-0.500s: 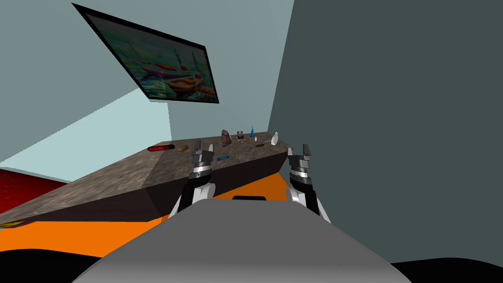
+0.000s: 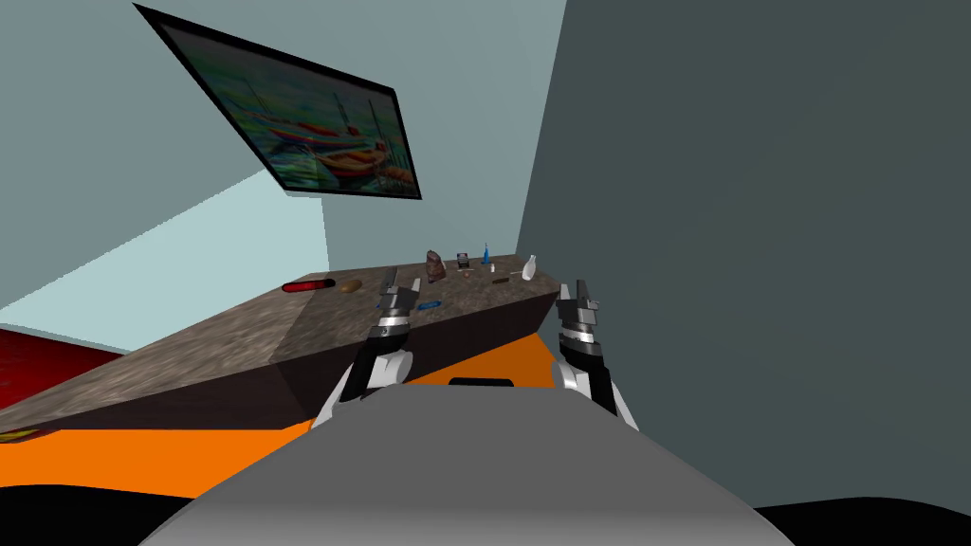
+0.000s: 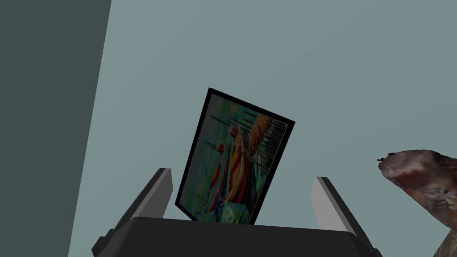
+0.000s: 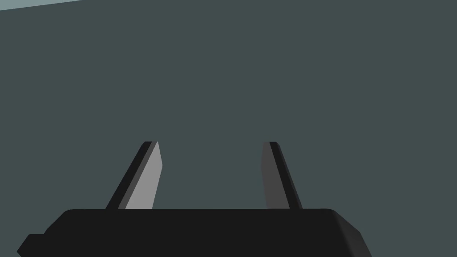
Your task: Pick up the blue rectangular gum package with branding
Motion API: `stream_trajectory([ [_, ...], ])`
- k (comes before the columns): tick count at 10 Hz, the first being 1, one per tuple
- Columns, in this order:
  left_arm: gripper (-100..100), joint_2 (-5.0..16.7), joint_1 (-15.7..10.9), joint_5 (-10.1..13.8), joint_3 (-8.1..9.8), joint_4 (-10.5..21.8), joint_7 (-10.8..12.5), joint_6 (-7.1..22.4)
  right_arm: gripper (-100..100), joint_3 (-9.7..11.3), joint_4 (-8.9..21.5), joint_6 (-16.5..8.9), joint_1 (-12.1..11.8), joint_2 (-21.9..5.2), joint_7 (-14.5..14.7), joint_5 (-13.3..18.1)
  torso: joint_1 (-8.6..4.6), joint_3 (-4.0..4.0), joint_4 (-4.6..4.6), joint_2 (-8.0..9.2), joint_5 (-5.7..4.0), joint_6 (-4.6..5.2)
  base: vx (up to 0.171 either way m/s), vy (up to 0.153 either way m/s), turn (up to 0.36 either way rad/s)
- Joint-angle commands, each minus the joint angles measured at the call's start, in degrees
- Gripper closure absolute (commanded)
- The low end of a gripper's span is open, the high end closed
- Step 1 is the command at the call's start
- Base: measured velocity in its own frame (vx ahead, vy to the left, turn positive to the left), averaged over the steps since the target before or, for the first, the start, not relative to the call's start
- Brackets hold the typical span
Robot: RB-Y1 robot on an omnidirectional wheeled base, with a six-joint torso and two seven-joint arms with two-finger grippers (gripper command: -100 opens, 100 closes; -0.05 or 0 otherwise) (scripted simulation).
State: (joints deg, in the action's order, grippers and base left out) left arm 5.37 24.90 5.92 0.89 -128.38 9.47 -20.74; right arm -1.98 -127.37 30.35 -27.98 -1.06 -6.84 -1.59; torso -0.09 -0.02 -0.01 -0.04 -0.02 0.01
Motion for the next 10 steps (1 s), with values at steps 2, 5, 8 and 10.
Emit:
stream_trajectory([
  [2,-100,3.2,-2.9,1.5,-0.16,1.7,3.4,4.4,0,0.0,0.0,0.0,0.0,0.0,0.0,0.0,-0.01,0.00,0.00,-0.01,0.00,0.00,0.007,-0.029,-0.017],
  [5,-100,5.0,-5.6,2.9,-0.36,3.3,6.5,8.6,0,0.0,0.0,0.0,0.0,0.0,0.0,0.0,0.01,-0.02,-0.01,-0.03,0.00,0.00,0.008,-0.019,-0.019],
  [8,-100,6.5,-8.7,4.4,-0.56,5.2,9.8,12.9,0,0.0,0.0,0.0,0.0,0.0,0.0,0.0,0.07,0.01,0.00,0.01,0.01,-0.01,0.004,-0.006,-0.021],
  [10,-100,7.1,-10.4,5.3,-0.66,6.3,11.5,15.5,0,0.0,0.0,0.0,0.0,0.0,0.0,0.0,0.08,0.00,0.00,0.01,0.02,-0.01,0.004,-0.001,-0.023],
])
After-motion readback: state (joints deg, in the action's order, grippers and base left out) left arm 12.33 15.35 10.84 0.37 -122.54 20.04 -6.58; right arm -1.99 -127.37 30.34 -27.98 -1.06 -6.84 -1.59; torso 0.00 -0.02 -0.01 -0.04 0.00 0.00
